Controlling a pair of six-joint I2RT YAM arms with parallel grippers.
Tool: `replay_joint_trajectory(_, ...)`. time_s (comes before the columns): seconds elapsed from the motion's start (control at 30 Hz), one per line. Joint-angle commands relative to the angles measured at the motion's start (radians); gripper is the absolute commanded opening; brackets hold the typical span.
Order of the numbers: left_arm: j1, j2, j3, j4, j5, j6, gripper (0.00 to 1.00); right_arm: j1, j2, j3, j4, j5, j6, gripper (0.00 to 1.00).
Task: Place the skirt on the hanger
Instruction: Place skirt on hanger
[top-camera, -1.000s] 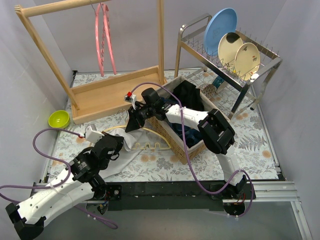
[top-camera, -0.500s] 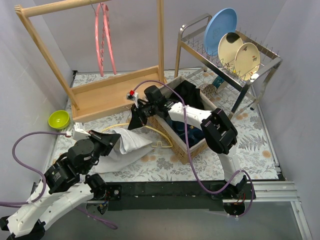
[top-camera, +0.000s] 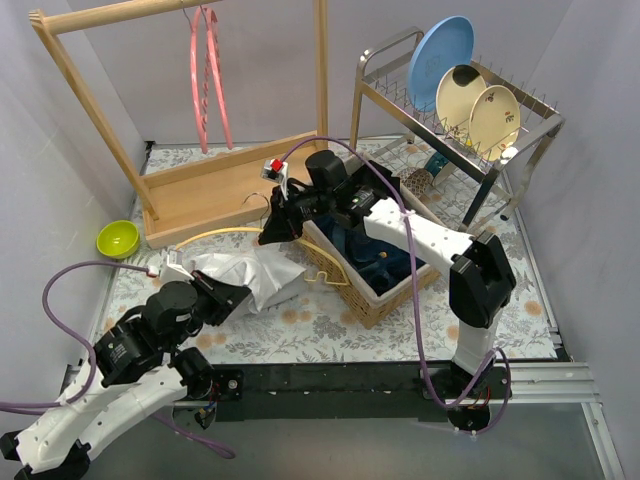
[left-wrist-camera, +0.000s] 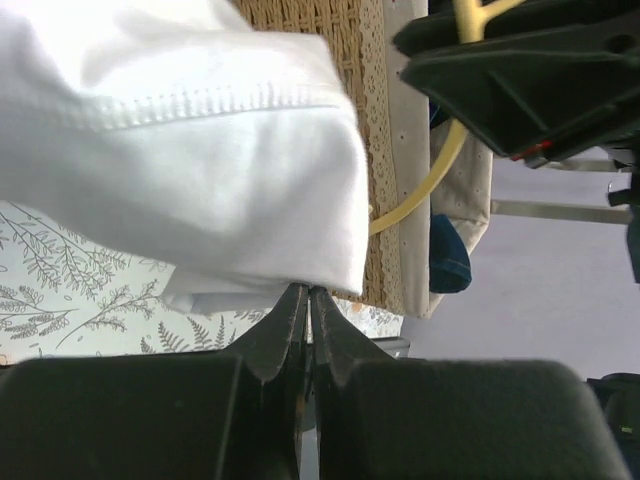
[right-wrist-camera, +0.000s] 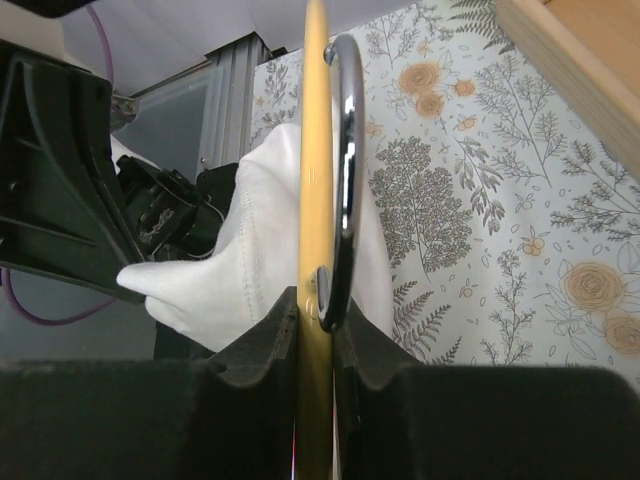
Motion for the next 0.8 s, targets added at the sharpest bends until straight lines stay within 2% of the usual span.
replay_joint_trajectory(0.0,-0.003,-0.057,0.037,-0.033,0.033,-0.059,0.0,0.003,-0.103,-0.016,-0.01,0.021,-0.024,0.01)
replay_joint_trajectory(0.13,-0.003,-0.163,0.086,-0.079,0.027,-0.048,0.0,0.003,-0.121,-0.041,-0.013,0.022,-0.033,0.01)
replay_joint_trajectory(0.27,-0.003,-0.181,0.155,-0.176,0.015,-0.057,0.0,0.004,-0.138,-0.052,-0.016,0.012,-0.048,0.01)
replay_joint_trajectory(0.47,-0.003,-0.172,0.097,-0.148,0.104,-0.033,0.0,0.006,-0.185,-0.029,-0.047,0.018,-0.082,0.01)
replay_joint_trajectory(0.6,-0.003,-0.166,0.095,-0.156,0.128,-0.007,0.06,0.015,-0.228,-0.001,-0.117,0.044,-0.129,0.01)
replay_joint_trajectory(0.77,-0.003,-0.227,0.185,-0.17,0.156,0.07,0.0,0.018,-0.308,0.039,-0.174,0.097,-0.209,0.01)
